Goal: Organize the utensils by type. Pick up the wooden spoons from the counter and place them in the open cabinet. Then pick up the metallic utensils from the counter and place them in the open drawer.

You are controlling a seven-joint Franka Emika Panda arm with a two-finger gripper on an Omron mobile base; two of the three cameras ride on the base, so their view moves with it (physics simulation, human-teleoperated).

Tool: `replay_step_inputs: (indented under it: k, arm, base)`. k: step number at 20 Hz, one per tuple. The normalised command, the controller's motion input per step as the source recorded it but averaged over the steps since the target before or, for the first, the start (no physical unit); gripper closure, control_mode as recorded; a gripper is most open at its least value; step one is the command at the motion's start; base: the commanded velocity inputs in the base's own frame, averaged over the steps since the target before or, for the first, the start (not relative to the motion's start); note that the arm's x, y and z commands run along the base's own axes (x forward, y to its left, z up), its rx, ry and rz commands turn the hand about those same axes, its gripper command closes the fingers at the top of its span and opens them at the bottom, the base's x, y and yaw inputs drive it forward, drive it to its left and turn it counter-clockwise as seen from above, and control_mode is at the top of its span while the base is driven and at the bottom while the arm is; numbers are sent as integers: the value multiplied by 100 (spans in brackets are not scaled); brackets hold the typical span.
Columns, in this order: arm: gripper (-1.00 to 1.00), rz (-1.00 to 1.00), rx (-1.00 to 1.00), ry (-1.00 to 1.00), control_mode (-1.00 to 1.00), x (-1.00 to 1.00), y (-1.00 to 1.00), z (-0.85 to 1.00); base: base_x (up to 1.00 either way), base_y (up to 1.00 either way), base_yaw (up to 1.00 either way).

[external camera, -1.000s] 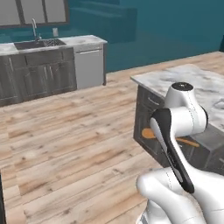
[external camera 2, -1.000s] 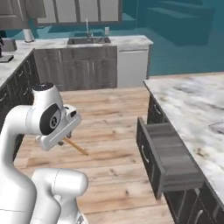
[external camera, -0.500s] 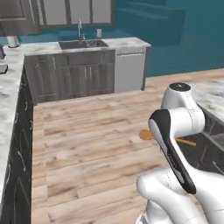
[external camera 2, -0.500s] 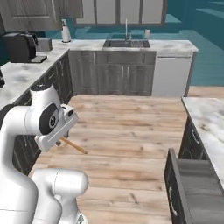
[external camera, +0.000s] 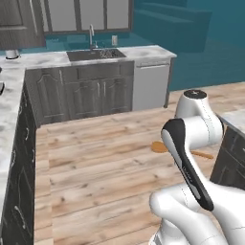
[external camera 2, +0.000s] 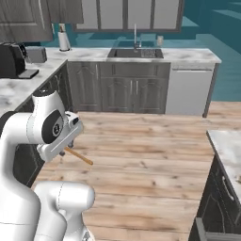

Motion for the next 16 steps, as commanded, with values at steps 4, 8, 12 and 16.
replay_step_inputs:
  k: [4,8,12,16]
  arm:
    - [100,0,0,0,100,0,0,0]
    - [100,0,0,0,100,0,0,0]
    - [100,0,0,0,100,0,0,0]
    - [100,0,0,0,100,0,0,0]
  base:
    - [100,10,0]
    - [100,12,0]
    - [100,12,0]
    - [100,14,0]
